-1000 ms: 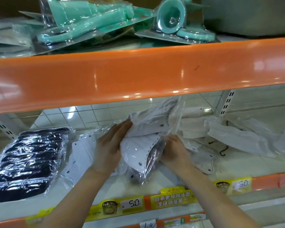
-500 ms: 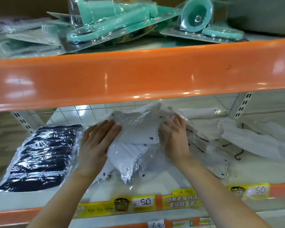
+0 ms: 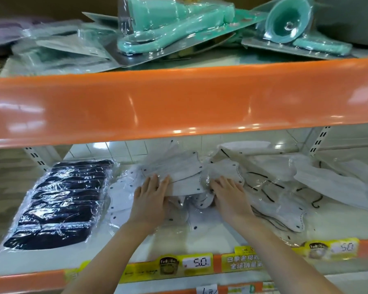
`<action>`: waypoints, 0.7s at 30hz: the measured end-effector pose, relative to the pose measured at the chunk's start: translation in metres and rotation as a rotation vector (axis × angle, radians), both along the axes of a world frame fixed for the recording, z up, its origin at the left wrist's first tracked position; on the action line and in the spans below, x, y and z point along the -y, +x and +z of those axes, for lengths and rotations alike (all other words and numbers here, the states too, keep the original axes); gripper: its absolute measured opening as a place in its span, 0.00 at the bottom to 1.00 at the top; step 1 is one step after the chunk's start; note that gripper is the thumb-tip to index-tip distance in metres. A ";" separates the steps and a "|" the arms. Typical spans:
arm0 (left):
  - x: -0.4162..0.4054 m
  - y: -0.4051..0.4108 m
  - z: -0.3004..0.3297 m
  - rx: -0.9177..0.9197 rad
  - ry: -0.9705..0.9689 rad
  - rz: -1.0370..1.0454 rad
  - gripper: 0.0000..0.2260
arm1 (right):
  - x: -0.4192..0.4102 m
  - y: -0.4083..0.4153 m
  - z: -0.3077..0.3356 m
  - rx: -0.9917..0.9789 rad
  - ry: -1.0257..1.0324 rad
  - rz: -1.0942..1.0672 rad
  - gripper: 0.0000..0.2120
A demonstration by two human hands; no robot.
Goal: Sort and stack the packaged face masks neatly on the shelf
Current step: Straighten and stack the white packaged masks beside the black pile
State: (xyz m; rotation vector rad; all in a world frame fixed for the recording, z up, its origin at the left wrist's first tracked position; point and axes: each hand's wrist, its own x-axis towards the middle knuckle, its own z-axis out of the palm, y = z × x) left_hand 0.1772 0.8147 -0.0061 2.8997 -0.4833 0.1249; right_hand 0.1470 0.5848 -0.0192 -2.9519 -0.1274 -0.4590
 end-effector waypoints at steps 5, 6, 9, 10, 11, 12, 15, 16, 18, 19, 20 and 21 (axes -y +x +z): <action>0.008 0.012 -0.005 -0.185 -0.029 -0.165 0.26 | 0.000 0.001 0.005 0.085 -0.052 -0.093 0.20; 0.007 0.016 -0.005 -0.202 -0.081 -0.195 0.26 | 0.003 0.000 0.005 0.124 -0.066 -0.094 0.17; 0.004 0.030 0.005 -0.198 -0.271 -0.227 0.23 | 0.010 -0.003 0.012 0.280 -0.052 -0.093 0.14; 0.003 0.035 0.011 -0.231 -0.320 -0.212 0.23 | 0.011 -0.005 0.015 0.333 -0.039 -0.091 0.15; 0.002 0.038 0.016 -0.270 -0.366 -0.206 0.23 | 0.012 -0.007 0.019 0.392 -0.034 -0.084 0.14; 0.001 0.039 0.021 -0.300 -0.392 -0.207 0.23 | 0.012 -0.009 0.022 0.449 -0.035 -0.073 0.13; -0.003 0.034 0.026 -0.326 -0.393 -0.223 0.21 | 0.008 -0.011 0.032 0.590 -0.052 -0.029 0.07; -0.005 0.034 0.024 -0.330 -0.408 -0.223 0.20 | 0.004 -0.011 0.035 0.626 -0.061 -0.009 0.06; -0.009 0.028 0.026 -0.317 -0.471 -0.236 0.20 | -0.003 -0.011 0.042 0.683 -0.061 0.029 0.05; -0.011 0.023 0.029 -0.300 -0.505 -0.255 0.23 | -0.008 -0.011 0.046 0.702 -0.051 0.041 0.05; -0.013 0.017 0.032 -0.267 -0.535 -0.284 0.28 | -0.012 -0.012 0.050 0.713 -0.041 0.050 0.04; -0.016 0.010 0.035 -0.230 -0.550 -0.324 0.34 | -0.018 -0.011 0.055 0.721 -0.028 0.059 0.05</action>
